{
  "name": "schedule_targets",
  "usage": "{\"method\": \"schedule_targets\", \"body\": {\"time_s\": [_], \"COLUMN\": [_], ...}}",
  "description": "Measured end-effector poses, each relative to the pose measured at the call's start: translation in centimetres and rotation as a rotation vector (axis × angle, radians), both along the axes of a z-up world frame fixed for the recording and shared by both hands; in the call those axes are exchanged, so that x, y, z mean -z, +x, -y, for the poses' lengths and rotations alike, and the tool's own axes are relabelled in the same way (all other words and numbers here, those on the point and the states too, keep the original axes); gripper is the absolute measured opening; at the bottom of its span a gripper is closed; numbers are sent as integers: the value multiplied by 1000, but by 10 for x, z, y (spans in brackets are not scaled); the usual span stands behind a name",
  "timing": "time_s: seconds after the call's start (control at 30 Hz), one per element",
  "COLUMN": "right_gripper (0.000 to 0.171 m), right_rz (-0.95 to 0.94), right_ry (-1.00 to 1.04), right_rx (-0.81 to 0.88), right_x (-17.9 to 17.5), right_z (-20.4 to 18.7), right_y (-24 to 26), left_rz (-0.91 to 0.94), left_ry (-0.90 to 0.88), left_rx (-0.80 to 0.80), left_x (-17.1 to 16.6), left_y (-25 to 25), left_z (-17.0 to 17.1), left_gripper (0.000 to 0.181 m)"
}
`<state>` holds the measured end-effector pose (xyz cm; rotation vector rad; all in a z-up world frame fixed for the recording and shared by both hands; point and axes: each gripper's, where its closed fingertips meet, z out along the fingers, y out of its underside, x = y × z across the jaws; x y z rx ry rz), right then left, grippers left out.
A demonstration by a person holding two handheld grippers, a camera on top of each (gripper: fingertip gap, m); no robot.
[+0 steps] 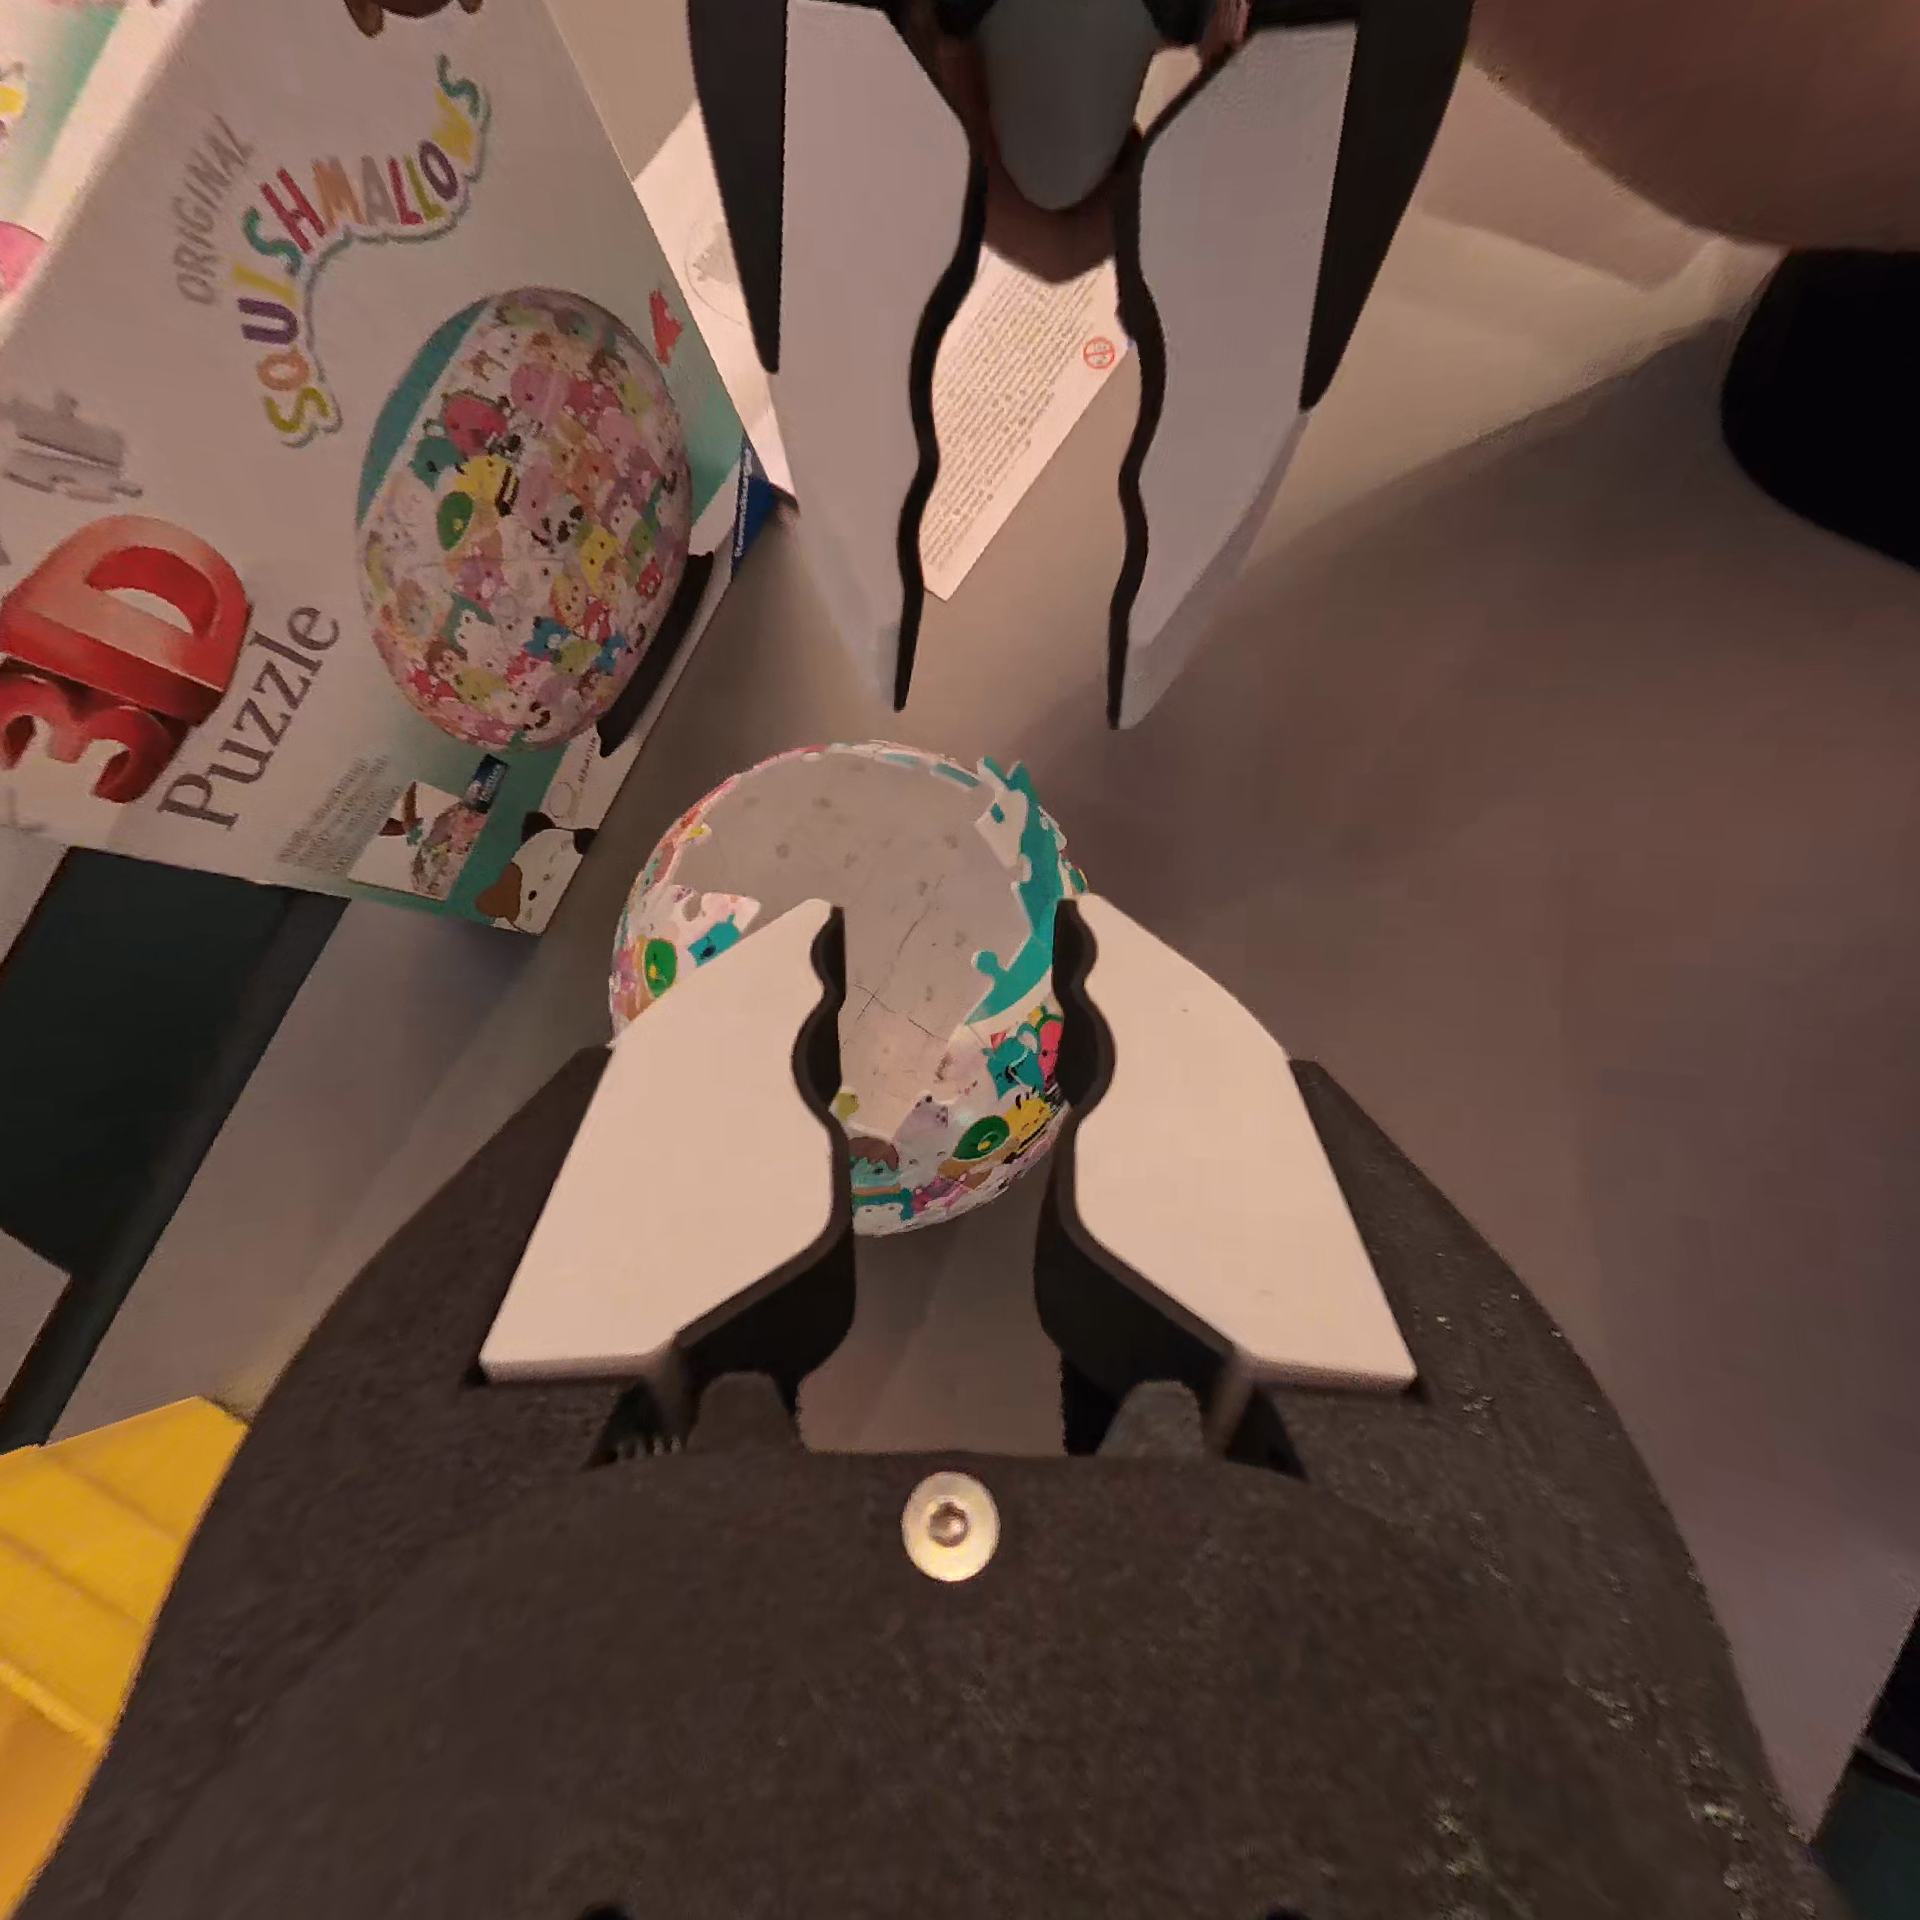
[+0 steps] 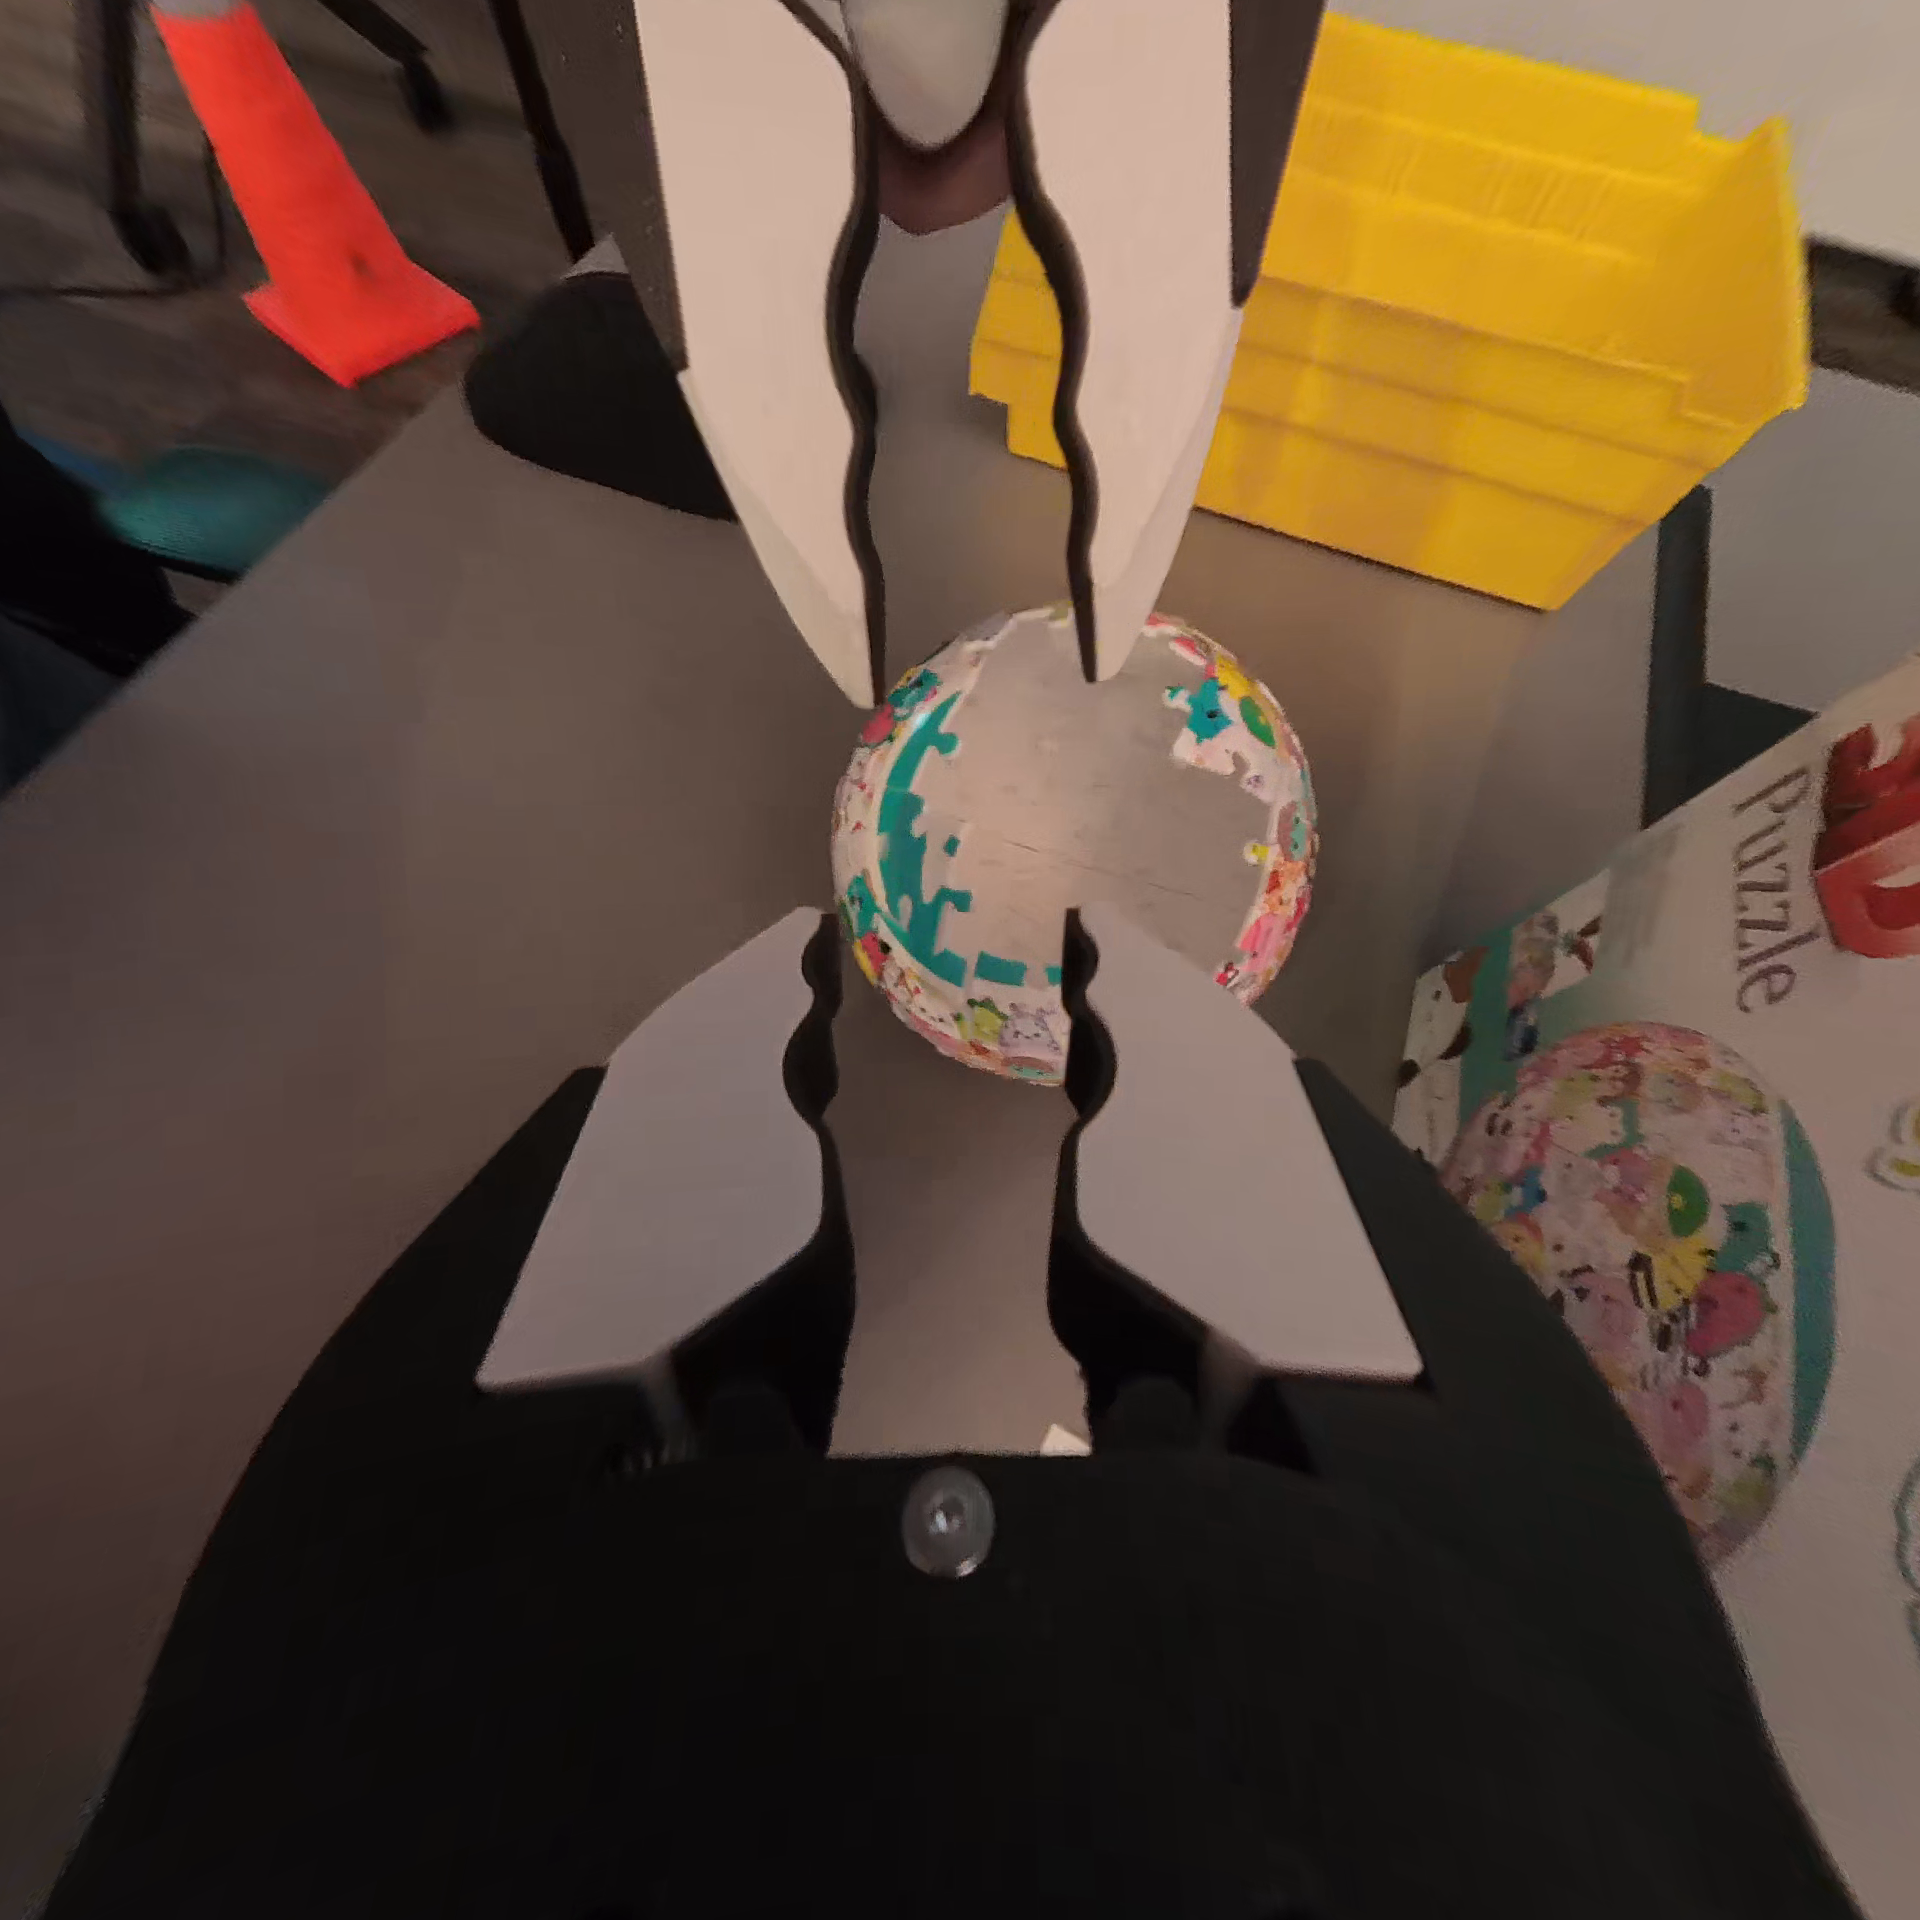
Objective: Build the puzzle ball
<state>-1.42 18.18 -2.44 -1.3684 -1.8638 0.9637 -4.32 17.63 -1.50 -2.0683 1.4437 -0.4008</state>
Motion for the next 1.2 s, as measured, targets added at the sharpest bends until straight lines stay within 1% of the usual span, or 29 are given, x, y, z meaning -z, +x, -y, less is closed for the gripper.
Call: {"method": "schedule_targets", "body": {"time_s": [0.1,0.2,0.3,0.37,0.47,0.6,0.63,0.77,0.9,1.03,1.2], "right_gripper": [33,28,28,31,35,33,31,30,30,30,30], "right_rz": [-62,-103,-133,-139,-218,-306,-309,-316,-308,-333,-325], "right_ry": [16,-28,-42,-4,1,19,12,-8,36,10,14], "right_rx": [68,105,117,153,193,234,226,232,253,264,274], "right_x": [3,6,10,20,29,35,37,40,47,44,46], "right_z": [-9,-15,-11,-12,-9,-8,-7,-7,-11,-13,-15], "right_y": [-2,2,7,10,12,13,12,5,2,1,1], "left_rz": [16,-11,-35,-61,-101,-134,-136,-123,-151,-137,-137], "left_ry": [-65,-96,-115,-120,-118,-154,-166,-216,-235,-286,-292], "left_rx": [-32,-64,-84,-89,-96,-103,-102,-111,-120,-126,-132], "left_x": [3,9,13,17,21,24,25,25,30,31,31], "left_y": [6,7,9,9,12,15,15,18,16,18,20], "left_z": [-4,-8,-8,-8,-11,-12,-12,-9,-9,-7,-9], "left_gripper": [38,38,37,37,35,31,30,28,27,22,21]}}
